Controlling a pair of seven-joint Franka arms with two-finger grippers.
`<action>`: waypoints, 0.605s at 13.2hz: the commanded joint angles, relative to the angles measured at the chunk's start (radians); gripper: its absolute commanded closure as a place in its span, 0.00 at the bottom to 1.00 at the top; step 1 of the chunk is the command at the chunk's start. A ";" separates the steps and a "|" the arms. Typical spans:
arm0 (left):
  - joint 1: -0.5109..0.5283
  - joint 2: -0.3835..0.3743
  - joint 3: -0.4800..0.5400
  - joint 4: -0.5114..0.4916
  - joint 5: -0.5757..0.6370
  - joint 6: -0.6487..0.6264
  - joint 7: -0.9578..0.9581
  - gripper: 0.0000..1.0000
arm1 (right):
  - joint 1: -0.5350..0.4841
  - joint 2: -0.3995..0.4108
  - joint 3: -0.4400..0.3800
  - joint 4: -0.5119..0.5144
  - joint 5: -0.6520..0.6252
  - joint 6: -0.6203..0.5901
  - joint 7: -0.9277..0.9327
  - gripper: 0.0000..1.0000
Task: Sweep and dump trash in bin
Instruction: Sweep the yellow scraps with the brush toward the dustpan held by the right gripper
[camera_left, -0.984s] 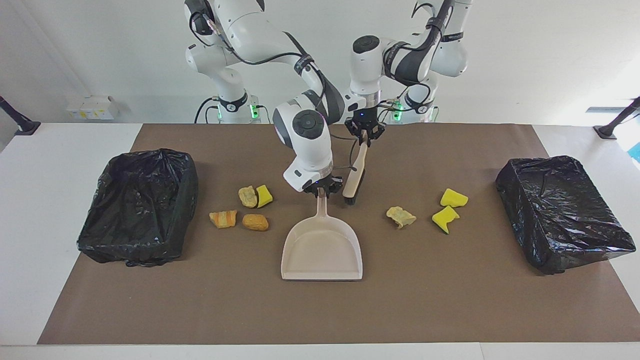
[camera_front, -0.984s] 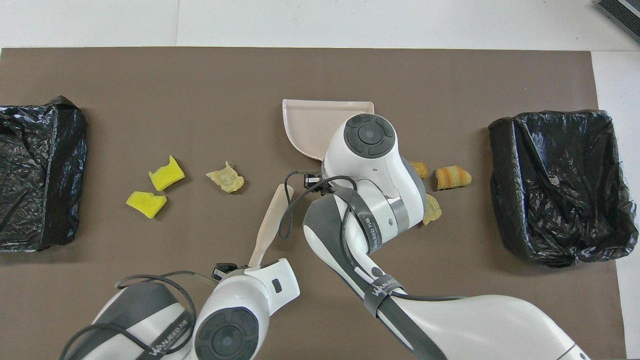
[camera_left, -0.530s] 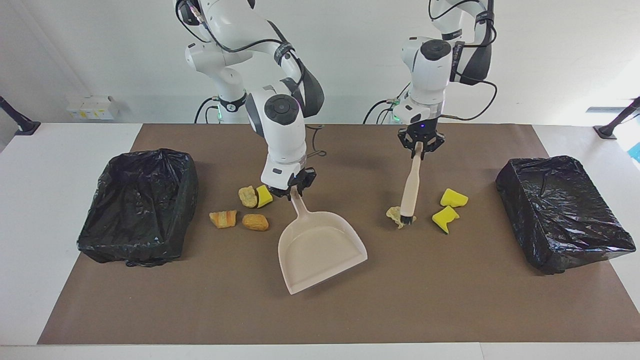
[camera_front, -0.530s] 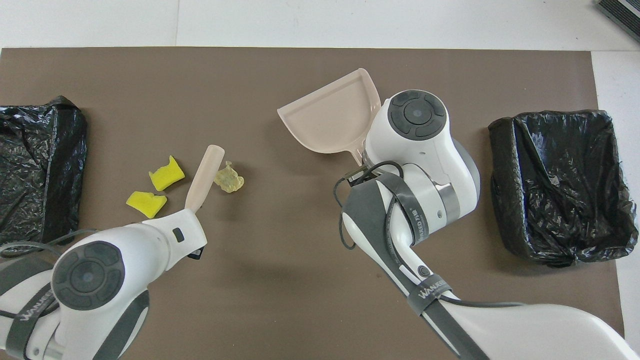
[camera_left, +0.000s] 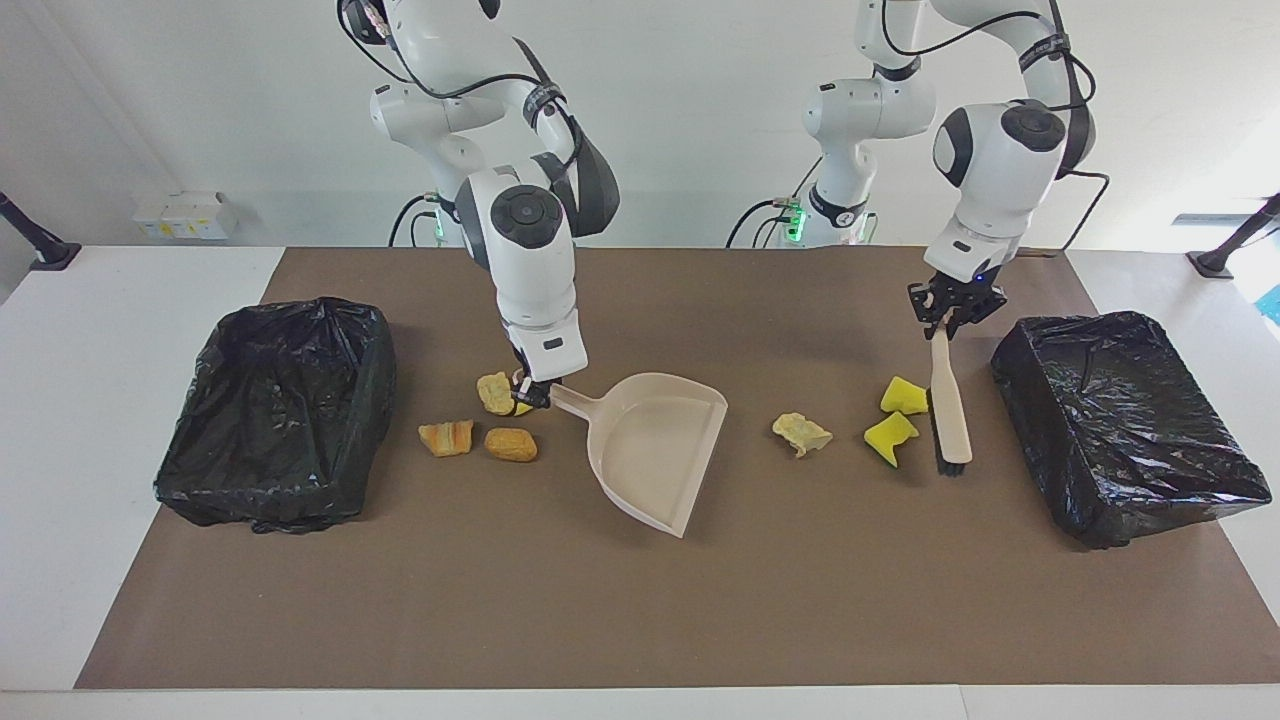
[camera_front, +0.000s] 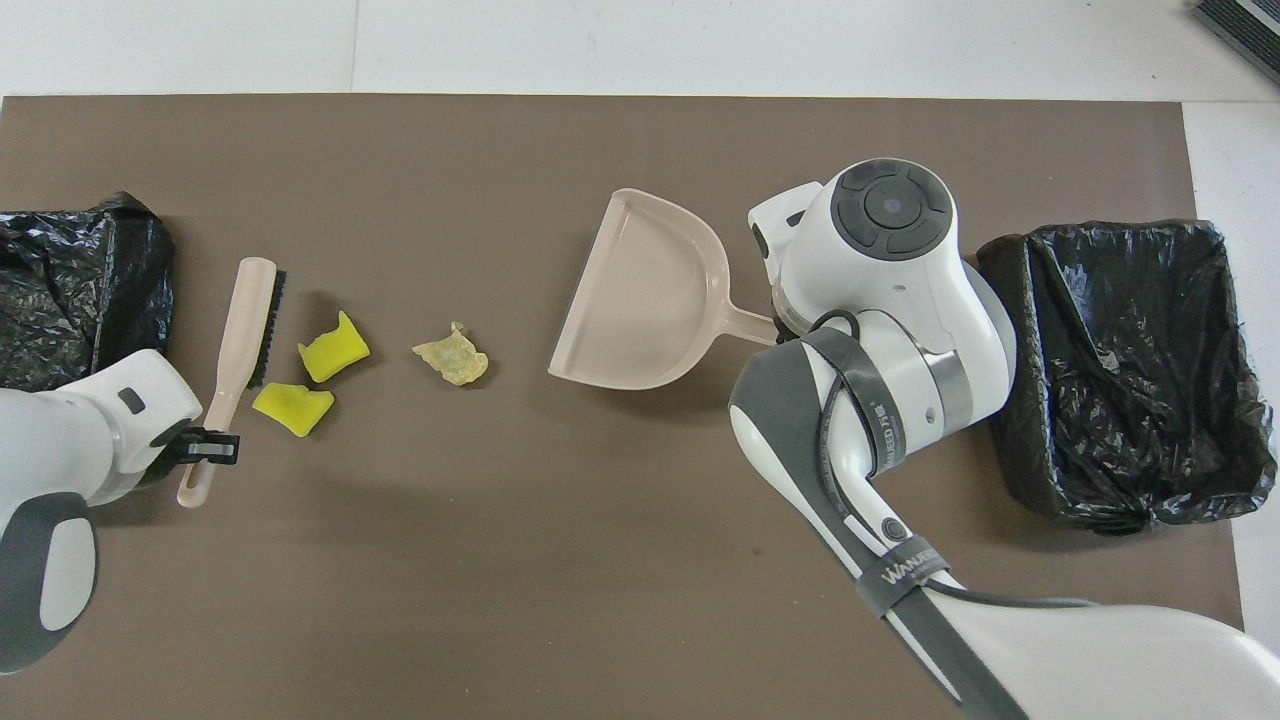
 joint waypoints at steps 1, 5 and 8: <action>0.043 0.025 -0.014 -0.032 -0.033 0.051 0.006 1.00 | 0.017 -0.083 0.013 -0.127 -0.058 0.050 -0.104 1.00; 0.042 0.078 -0.017 -0.068 -0.036 0.134 -0.008 1.00 | 0.053 -0.121 0.008 -0.205 -0.069 0.087 -0.054 1.00; -0.026 0.085 -0.017 -0.092 -0.060 0.151 -0.051 1.00 | 0.058 -0.105 0.010 -0.222 -0.090 0.124 -0.031 1.00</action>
